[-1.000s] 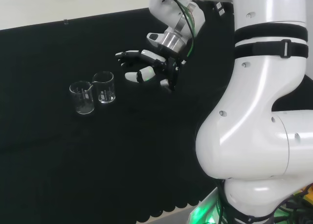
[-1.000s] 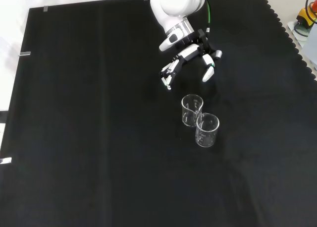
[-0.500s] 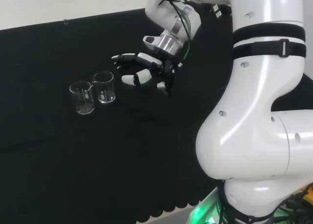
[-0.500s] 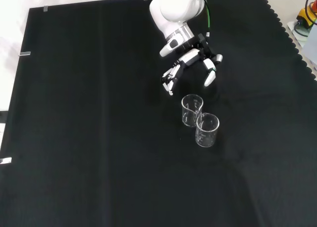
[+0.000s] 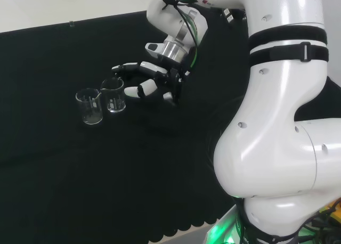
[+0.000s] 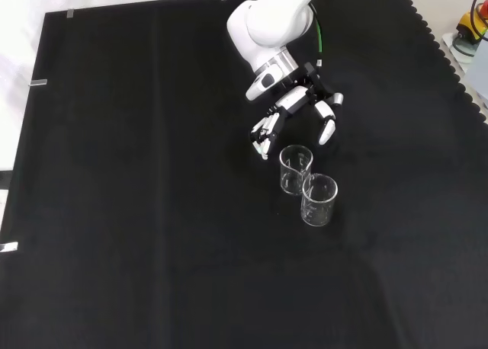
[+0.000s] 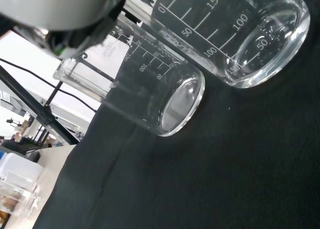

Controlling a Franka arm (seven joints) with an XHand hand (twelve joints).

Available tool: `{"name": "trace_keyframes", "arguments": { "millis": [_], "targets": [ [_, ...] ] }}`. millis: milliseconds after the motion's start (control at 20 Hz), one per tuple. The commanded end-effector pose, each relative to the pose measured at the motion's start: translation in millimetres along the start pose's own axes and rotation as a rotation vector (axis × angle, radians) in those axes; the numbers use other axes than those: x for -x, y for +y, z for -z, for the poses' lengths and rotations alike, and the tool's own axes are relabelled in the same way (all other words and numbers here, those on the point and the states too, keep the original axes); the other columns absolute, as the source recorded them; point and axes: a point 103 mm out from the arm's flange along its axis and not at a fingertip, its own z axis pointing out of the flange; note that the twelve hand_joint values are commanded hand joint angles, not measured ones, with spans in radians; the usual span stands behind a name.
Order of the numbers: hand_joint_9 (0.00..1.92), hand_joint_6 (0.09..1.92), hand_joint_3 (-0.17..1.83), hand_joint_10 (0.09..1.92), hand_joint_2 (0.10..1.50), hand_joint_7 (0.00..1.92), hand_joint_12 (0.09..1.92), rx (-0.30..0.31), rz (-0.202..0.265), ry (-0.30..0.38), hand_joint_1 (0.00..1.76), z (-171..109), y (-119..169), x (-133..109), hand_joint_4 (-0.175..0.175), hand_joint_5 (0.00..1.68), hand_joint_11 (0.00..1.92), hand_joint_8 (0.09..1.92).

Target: Pick up the beaker on the right.

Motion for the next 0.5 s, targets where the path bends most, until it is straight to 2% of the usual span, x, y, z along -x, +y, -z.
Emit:
{"name": "trace_keyframes", "arguments": {
  "millis": [50,500],
  "targets": [
    [0.36,0.09,1.04,0.6,0.33,0.28,1.28,0.005,0.007,0.011,0.87,1,-3,2,-0.042,0.38,0.0,0.61],
    [0.37,0.09,1.04,0.61,0.33,0.29,1.27,-0.01,0.01,0.011,0.88,-7,9,0,-0.04,0.38,0.0,0.61]
  ]
}}
